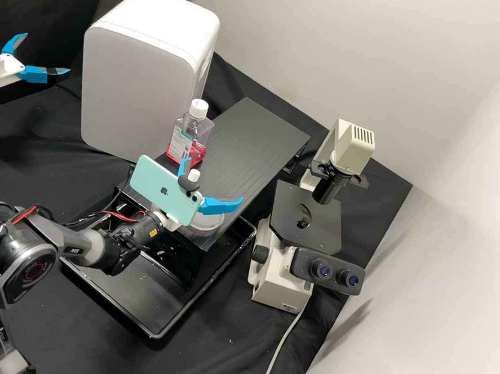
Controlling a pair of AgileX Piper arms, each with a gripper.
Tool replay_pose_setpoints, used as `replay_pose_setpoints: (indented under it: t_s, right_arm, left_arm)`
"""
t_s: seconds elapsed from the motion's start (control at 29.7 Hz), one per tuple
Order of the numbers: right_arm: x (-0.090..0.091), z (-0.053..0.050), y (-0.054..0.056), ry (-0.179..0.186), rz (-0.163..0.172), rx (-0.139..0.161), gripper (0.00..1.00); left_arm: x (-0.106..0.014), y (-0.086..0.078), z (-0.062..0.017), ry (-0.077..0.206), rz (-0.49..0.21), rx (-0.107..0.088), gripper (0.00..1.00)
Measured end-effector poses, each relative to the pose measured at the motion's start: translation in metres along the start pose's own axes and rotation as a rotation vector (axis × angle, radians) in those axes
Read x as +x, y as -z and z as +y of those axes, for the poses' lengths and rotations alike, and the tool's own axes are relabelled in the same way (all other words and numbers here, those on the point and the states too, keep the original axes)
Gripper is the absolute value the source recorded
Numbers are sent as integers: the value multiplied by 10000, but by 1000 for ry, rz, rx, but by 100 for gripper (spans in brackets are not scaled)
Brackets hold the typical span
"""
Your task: Place the lid on the petri dish
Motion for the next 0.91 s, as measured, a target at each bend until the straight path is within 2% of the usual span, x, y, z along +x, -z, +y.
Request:
replay_pose_setpoints:
  t_s: [0.44, 0.47, 0.5, 0.57, 0.64, 0.67, 0.81, 0.91]
  right_arm:
    - [0, 0, 0, 0, 0, 0, 100]
    - [0, 0, 0, 0, 0, 0, 100]
    - [0, 0, 0, 0, 0, 0, 100]
    - [0, 0, 0, 0, 0, 0, 100]
    - [0, 0, 0, 0, 0, 0, 100]
    - [0, 0, 0, 0, 0, 0, 100]
    - [0, 0, 0, 0, 0, 0, 100]
    - [0, 0, 0, 0, 0, 0, 100]
  left_arm:
    - [0, 0, 0, 0, 0, 0, 100]
    - [0, -8, -2, 2, -9, 5, 100]
    - [0, -17, -3, 3, -14, 2, 100]
    - [-1, -49, -10, 5, -25, -21, 100]
    - [-3, -111, -19, 9, -45, -42, 100]
    - [-6, -146, -21, 10, -57, -45, 100]
    - [-35, -346, -13, 9, -124, -48, 100]
    - [-66, -453, -25, -4, -171, -44, 100]
